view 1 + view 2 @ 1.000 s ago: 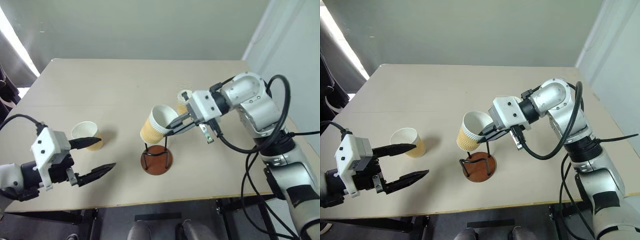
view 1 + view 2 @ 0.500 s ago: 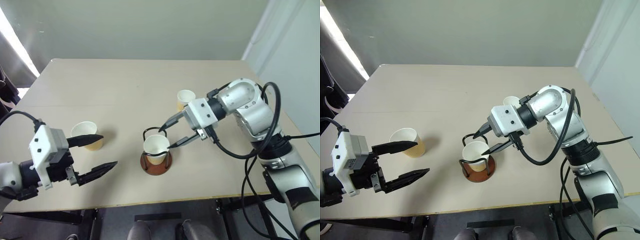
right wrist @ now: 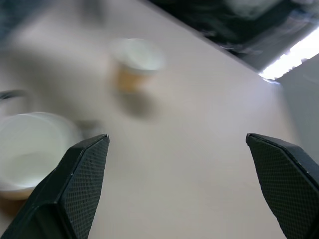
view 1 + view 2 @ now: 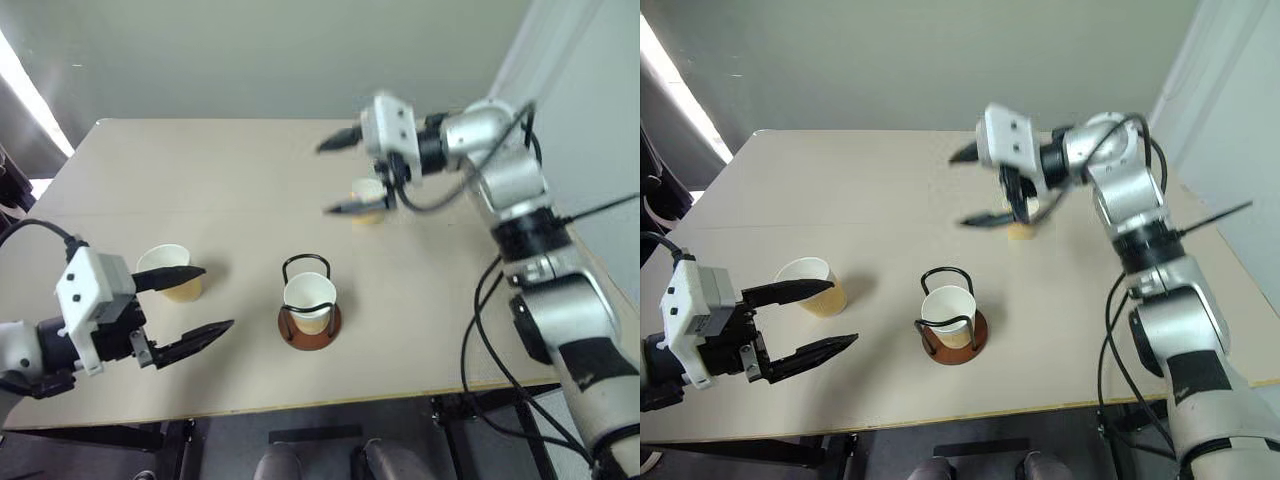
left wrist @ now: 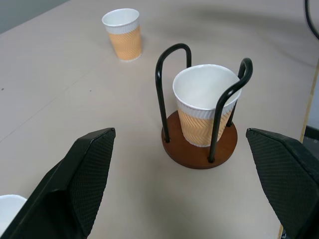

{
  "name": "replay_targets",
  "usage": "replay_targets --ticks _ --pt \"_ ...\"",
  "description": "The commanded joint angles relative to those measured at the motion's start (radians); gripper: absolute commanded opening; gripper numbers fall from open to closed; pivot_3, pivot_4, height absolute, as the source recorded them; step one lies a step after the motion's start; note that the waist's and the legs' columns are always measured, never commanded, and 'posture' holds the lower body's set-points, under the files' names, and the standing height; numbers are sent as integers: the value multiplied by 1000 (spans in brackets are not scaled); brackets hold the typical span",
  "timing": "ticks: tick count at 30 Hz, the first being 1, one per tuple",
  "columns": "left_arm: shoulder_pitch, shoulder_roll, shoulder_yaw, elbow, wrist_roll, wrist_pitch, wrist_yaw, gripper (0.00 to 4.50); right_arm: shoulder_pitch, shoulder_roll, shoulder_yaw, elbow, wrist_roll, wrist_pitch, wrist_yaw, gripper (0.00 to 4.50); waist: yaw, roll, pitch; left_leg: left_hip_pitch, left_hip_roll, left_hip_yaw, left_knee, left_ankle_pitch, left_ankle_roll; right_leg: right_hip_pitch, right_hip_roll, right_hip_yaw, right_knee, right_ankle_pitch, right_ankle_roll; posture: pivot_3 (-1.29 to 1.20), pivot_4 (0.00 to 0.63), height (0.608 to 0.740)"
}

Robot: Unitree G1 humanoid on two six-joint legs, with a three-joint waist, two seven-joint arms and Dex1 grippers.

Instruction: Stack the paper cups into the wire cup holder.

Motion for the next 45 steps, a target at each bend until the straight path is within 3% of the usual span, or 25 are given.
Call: replay_targets --ticks 1,6,11,14,22,35,39,45 --pt "-49 -6 66 10 -74 9 39 4500 -72 25 -17 240 -80 -113 -90 4451 3 0 0 0 0 0 0 0 0 0 0 0 0 0 0 0 150 740" --pt "-162 -3 50 61 -38 22 206 4500 -105 69 13 472 -194 -221 -193 4451 3 0 0 -2 0 2 -1 0 -2 -3 0 3 -2 0 0 0 150 740" --pt "-233 18 -97 120 122 73 385 4500 -125 102 12 589 -276 -241 -299 4451 -3 0 0 -2 -1 4 -3 2 -5 -7 0 8 -1 0 0 0 150 740" --pt "-281 -11 -147 103 104 88 425 4500 -128 112 10 627 -312 -238 -363 4451 -5 0 0 -3 0 6 -3 2 -5 -8 0 9 -1 0 0 0 150 740" --pt "-323 -27 -206 62 69 124 431 4500 -112 128 20 665 -380 -216 -382 4451 -6 0 0 -3 0 9 -3 2 -6 -10 0 10 -1 0 0 0 150 740" --pt "-273 1 -190 4 94 133 385 4500 -89 155 48 700 -479 -187 -438 4451 -6 0 0 -3 0 10 -3 2 -6 -11 0 11 -1 0 0 0 150 740" --pt "-265 0 -173 -8 93 144 390 4500 -74 160 50 708 -501 -182 -462 3585 -6 0 0 -3 0 10 -3 2 -6 -11 0 11 0 0 0 0 150 740" --pt "-254 -5 -161 -22 91 148 388 4500 -69 164 45 707 -516 -187 -469 1285 -6 0 0 -3 0 10 -3 2 -6 -11 0 11 0 0 0 0 150 740"
